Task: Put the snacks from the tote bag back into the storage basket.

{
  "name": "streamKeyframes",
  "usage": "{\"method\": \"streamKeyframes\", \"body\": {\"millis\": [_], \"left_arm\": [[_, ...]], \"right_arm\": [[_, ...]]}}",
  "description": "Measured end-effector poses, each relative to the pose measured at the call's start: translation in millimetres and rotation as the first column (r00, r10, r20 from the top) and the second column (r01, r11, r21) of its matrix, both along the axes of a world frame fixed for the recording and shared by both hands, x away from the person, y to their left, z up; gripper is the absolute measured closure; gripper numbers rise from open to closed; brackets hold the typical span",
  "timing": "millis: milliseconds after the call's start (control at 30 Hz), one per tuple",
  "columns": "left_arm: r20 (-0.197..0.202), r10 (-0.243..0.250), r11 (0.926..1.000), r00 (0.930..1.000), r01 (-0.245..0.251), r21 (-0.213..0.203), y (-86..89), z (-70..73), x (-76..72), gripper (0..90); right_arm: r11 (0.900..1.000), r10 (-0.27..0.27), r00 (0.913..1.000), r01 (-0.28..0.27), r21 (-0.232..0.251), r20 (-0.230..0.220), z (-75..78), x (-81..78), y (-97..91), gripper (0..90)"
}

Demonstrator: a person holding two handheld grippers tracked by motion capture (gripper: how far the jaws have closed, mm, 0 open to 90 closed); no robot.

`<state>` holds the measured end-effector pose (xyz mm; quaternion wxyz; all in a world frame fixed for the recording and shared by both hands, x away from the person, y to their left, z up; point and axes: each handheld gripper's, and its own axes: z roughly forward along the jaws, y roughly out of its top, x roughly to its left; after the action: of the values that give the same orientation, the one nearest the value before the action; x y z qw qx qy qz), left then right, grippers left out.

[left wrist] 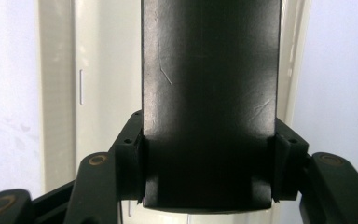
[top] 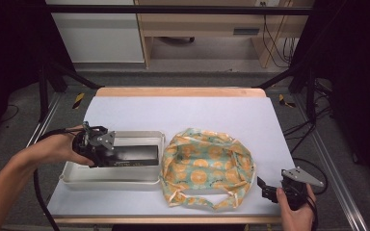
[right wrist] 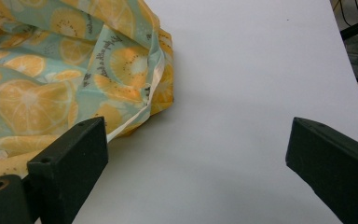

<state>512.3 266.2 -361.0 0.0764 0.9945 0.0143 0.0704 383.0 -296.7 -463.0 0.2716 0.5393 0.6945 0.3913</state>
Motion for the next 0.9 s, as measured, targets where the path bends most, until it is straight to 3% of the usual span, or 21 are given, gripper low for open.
{"method": "streamKeyframes", "body": {"millis": [500,900], "left_arm": [[-0.026,-0.011,0.9999,0.9996,0.011,-0.001,2.5,-17.2,0.6,43.4],[-0.041,-0.012,0.9995,0.9991,0.011,-0.028,4.4,-27.8,1.1,43.4]], "right_arm": [[0.9999,0.012,0.9999,-0.012,-0.001,-0.011,-0.8,0.0,1.4,6.5],[0.9998,0.017,0.9998,-0.017,-0.006,-0.013,-1.2,0.2,2.6,6.5]]}}
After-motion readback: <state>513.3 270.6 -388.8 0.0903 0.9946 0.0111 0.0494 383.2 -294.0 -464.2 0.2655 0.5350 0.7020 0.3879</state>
